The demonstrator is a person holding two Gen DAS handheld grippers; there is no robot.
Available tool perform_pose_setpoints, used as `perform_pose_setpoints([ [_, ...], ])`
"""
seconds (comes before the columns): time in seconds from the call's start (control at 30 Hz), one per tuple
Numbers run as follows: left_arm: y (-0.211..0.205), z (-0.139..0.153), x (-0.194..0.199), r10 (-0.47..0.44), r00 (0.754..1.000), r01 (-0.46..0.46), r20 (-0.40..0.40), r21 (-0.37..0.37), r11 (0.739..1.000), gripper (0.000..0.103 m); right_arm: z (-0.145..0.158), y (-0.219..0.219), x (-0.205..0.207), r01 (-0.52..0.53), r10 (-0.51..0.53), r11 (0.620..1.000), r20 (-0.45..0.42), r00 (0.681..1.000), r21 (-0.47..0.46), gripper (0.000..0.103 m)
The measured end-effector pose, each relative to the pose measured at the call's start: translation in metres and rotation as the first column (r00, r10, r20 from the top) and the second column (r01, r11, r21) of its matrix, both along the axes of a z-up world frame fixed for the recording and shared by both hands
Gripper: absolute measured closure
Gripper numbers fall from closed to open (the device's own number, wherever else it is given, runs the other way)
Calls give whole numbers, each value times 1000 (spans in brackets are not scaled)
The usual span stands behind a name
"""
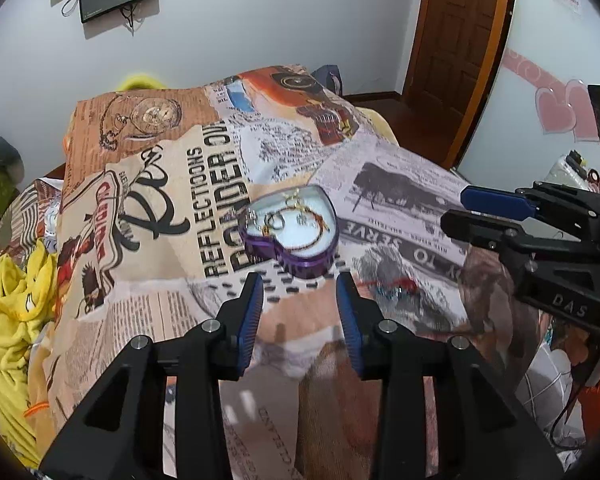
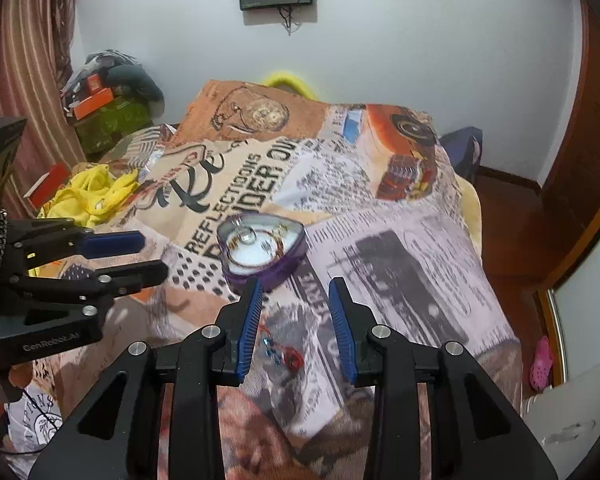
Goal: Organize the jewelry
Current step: 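Move the right gripper to the blue beaded bracelet and grasp it, then lift the beaded bracelet with the right gripper while the left grasps a gold charm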
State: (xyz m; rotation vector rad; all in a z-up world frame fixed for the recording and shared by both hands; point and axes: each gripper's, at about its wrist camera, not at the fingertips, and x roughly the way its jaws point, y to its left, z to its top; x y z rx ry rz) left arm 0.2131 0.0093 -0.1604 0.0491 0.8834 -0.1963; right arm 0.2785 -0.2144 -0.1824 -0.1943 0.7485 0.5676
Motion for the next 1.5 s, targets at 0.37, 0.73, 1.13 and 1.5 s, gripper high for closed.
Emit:
perform_pose_setpoints([
  [0.37, -6, -38, -11, -17, 996, 17, -91, -1, 1000, 66, -43, -9, -5, 20, -24, 999, -122, 992, -32, 71],
  [0.73, -6, -60, -1, -18, 990, 14, -140, -32, 999, 66, -71, 10, 3, -10, -2, 998, -173, 985, -70, 71],
  [1.13, -9, -68, 5, -27, 988, 19, -151, -50, 999, 66, -84, 19, 1, -65, 53, 995, -156, 986, -73, 71],
  [1.5, -11, -68, 5, -40, 986, 26, -165, -87, 996, 66, -76, 11, 2, -2, 0, 1000, -139, 990, -13, 96],
])
